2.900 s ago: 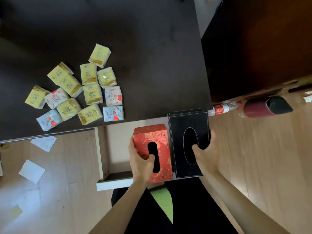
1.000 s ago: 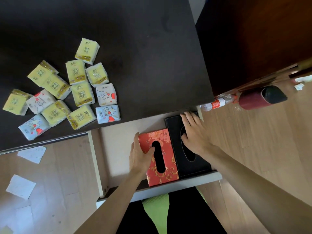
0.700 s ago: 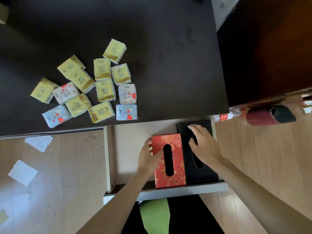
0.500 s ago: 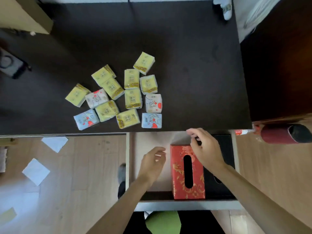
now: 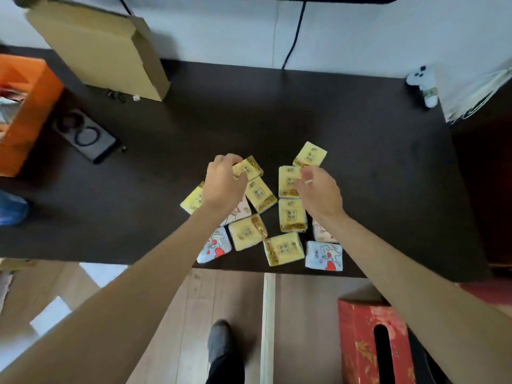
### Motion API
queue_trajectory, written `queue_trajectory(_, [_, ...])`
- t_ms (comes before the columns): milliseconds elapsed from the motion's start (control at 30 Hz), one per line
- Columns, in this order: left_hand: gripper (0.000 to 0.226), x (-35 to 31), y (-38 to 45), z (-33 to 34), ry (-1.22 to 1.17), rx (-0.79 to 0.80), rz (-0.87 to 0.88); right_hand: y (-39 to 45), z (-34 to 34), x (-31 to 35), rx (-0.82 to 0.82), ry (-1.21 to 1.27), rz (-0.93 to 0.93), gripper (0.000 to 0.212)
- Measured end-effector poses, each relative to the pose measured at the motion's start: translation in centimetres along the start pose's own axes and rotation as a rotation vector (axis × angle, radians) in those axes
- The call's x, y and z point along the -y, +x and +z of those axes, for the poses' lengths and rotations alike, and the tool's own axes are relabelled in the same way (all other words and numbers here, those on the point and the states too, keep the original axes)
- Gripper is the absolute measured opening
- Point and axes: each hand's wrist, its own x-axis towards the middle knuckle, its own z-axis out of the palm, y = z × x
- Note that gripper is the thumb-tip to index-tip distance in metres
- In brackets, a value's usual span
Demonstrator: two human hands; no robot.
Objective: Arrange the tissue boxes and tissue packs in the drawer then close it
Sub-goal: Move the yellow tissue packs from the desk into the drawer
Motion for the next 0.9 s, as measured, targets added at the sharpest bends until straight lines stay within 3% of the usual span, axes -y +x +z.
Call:
queue_trajectory(133, [0.066, 0.8, 5.0, 0.9, 0.224, 0.185, -0.015, 1.8, 1.8, 0.4, -0.014, -0.219, 0.013, 0.04])
queue_trajectory(333, [0.068, 2.1, 7.6, 1.8, 0.269, 0.225, 0.064, 2.0, 2.9, 0.8, -0.067, -0.346, -0.018, 0.067])
queue_trajectory(467, [0.058, 2.1, 8.0, 1.5, 0.236, 0.236, 0.086, 2.2, 3.3, 1.1, -0.062, -0.245, -0.039, 0.077])
queue_trajectory(600, [0.049, 1.1, 6.8, 0.6, 0.12, 0.149, 0.139, 1.3, 3.7, 1.3, -0.128, -0.103, -0.139, 0.051])
queue_trajectory(700, [0.046, 0.1, 4.7, -1.2, -0.01, 0.105, 0.139, -0.5, 2.3, 1.3, -0.193, 0.18, -0.152, 0.041])
queue_trajectory(800, [0.044, -0.5, 0.5, -3.0, -0.136, 0.143, 0.118, -3.7, -0.5, 0.5, -0.195, 0.419, -0.134, 0.041])
queue_trajectory(900, [0.044, -0.6, -5.6, -2.8, -0.119, 0.225, 0.134, -8.8, -3.1, -1.7, -0.131, 0.481, -0.114, 0.039])
